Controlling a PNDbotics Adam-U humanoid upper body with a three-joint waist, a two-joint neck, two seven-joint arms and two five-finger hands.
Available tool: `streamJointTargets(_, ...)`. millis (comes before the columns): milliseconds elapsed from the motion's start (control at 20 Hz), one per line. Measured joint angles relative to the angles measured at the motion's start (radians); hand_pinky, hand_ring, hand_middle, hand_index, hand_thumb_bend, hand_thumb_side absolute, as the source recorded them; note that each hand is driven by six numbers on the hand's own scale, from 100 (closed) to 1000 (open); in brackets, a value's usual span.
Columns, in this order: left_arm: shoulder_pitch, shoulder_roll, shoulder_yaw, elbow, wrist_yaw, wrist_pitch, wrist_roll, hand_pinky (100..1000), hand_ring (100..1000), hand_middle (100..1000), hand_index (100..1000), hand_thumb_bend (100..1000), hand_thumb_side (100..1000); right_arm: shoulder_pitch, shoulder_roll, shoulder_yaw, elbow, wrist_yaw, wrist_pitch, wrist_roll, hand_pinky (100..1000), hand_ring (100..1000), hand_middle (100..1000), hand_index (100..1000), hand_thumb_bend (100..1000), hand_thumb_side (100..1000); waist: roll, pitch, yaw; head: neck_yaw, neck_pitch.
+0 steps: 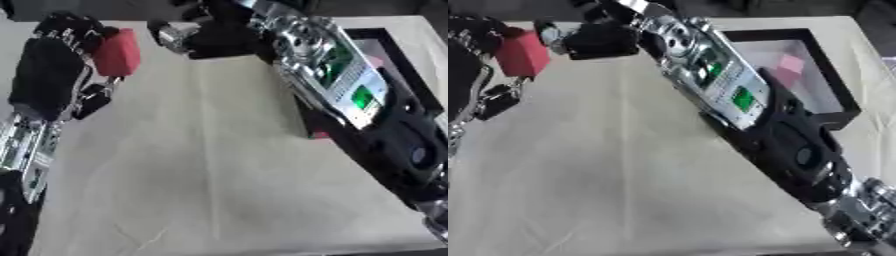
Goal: Pick up the objects with one hand, pass them to the other hand, and then place them into the box on the other side of the table.
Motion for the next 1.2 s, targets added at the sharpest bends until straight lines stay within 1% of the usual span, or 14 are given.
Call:
streamJointTargets(100,0.001,-0.002,-0.005,0.000,-0.024,0.002,0.020,763,654,588,587,297,100,0.000,0.007,0.009,0.000,-0.013,0.003,0.009,947,944,927,1000,302,315,0.000,0.000,0.002,0.000,0.000)
streamJointTargets(150,0.001,-0.004,-0.007,0.000,-0.035,0.004,0.030,763,653,587,587,282,100,0.000,0.009,0.013,0.000,-0.020,0.005,0.014,947,945,927,1000,333,286,-0.001,0.000,0.003,0.000,0.000)
streamJointTargets(200,0.002,-0.007,-0.009,0.000,-0.047,0.006,0.040,762,653,587,588,298,100,0.001,0.012,0.017,0.000,-0.027,0.008,0.019,947,945,927,1000,310,307,-0.001,0.000,0.003,0.000,0.000)
streamJointTargets(400,0.003,-0.008,-0.013,-0.001,-0.075,0.019,0.076,757,650,583,588,306,100,0.007,0.017,0.023,0.000,-0.044,0.021,0.025,949,947,927,1000,301,326,-0.003,0.000,0.004,0.000,0.000)
streamJointTargets(600,0.007,-0.008,-0.017,-0.006,-0.089,0.035,0.117,755,645,578,590,294,100,0.013,0.027,0.029,0.009,-0.052,0.035,0.011,951,950,930,1000,283,351,-0.005,0.000,0.006,0.000,0.000)
streamJointTargets(800,0.008,-0.009,-0.024,-0.013,-0.083,0.039,0.163,751,638,571,589,266,100,0.018,0.039,0.034,0.034,-0.052,0.036,-0.019,952,951,931,1000,280,358,-0.006,0.000,0.009,-0.001,0.000)
streamJointTargets(1200,0.012,-0.017,-0.035,-0.011,-0.031,-0.001,0.254,744,627,563,587,207,100,0.016,0.050,0.041,0.097,-0.041,0.003,-0.057,956,957,937,1000,267,372,-0.009,0.000,0.013,-0.008,0.000)
